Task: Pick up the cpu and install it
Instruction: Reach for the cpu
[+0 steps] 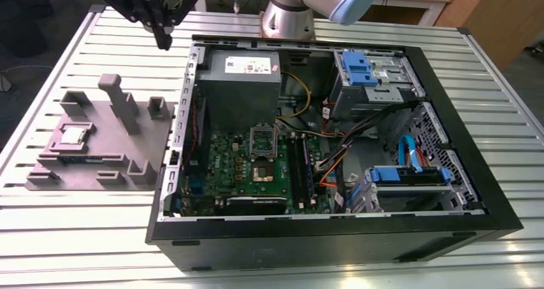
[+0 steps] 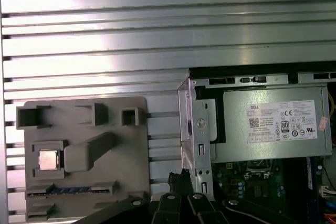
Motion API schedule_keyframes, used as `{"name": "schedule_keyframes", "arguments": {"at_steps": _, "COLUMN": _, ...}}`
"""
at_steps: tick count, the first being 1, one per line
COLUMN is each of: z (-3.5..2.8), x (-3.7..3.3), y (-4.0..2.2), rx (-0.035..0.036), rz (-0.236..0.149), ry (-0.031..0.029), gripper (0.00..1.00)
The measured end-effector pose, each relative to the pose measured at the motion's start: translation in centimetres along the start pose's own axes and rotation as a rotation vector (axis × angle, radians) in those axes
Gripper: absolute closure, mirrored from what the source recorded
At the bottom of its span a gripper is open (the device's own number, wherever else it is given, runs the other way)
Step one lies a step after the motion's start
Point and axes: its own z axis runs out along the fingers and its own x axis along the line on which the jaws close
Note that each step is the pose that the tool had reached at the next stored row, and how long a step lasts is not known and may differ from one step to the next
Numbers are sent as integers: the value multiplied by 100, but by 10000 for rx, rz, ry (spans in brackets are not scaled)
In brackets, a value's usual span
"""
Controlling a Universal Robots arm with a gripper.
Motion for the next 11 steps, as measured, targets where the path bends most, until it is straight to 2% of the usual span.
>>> {"name": "schedule_keyframes", "arguments": {"at_steps": 11, "z": 3, "x": 78, "y": -6, "rx": 0, "rz": 0, "ry": 0, "gripper": 90}}
